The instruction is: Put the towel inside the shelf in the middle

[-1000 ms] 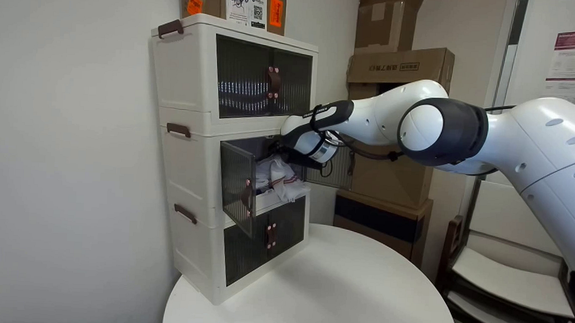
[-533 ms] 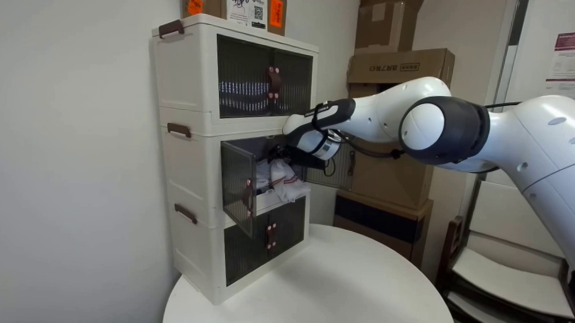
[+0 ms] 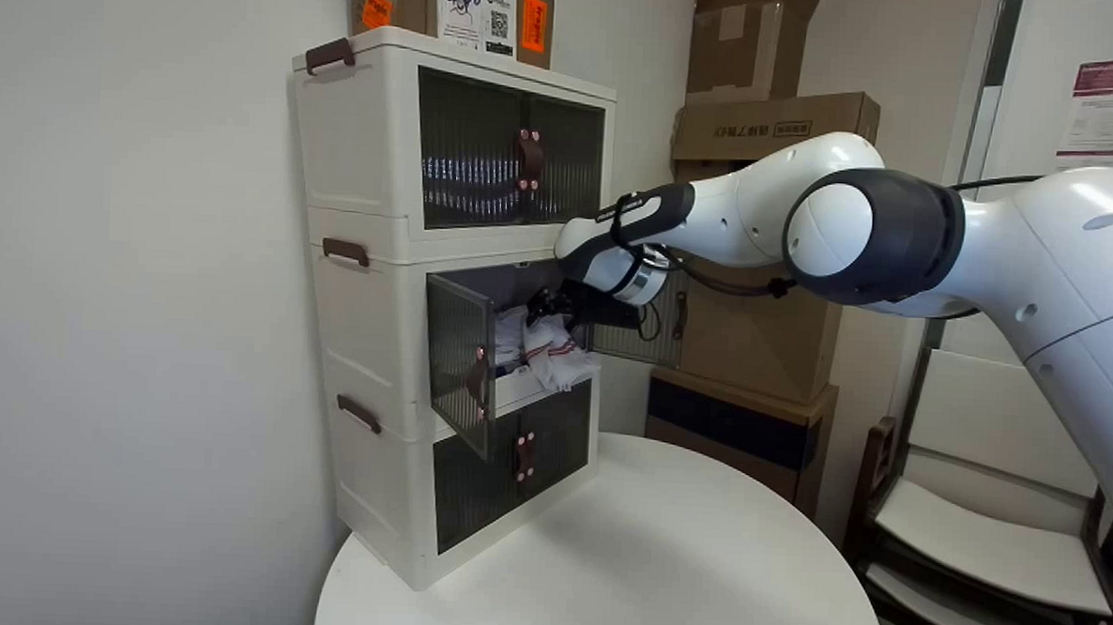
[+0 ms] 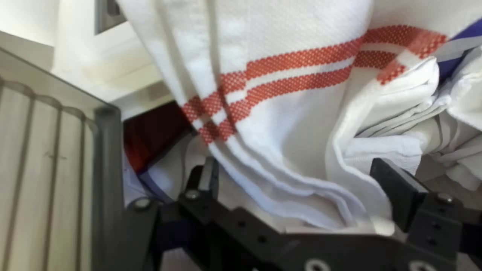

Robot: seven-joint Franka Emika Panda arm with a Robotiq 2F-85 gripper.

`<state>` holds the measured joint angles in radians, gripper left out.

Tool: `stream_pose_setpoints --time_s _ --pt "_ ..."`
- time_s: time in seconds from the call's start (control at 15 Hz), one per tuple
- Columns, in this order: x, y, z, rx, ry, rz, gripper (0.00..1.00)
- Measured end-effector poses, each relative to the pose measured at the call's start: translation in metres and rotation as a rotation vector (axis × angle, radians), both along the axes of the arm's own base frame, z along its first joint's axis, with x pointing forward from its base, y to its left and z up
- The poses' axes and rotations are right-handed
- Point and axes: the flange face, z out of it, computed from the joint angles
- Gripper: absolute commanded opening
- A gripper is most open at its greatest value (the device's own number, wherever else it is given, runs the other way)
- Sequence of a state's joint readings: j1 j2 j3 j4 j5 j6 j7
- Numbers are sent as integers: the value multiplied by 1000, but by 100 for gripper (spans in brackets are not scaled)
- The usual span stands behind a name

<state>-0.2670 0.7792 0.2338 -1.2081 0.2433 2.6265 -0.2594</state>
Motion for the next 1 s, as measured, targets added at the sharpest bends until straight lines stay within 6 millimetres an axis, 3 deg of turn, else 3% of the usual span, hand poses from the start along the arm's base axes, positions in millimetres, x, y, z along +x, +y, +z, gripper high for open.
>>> stream_pose_setpoints --time_s 0.47,0.87,0.93,1.0 --pt "-34 -11 23 -62 91 57 100" --pt "-48 -4 -18 -87 155 78 100" --pt "-49 1 -26 -87 154 81 92" --pt "-49 7 -32 -87 149 84 72"
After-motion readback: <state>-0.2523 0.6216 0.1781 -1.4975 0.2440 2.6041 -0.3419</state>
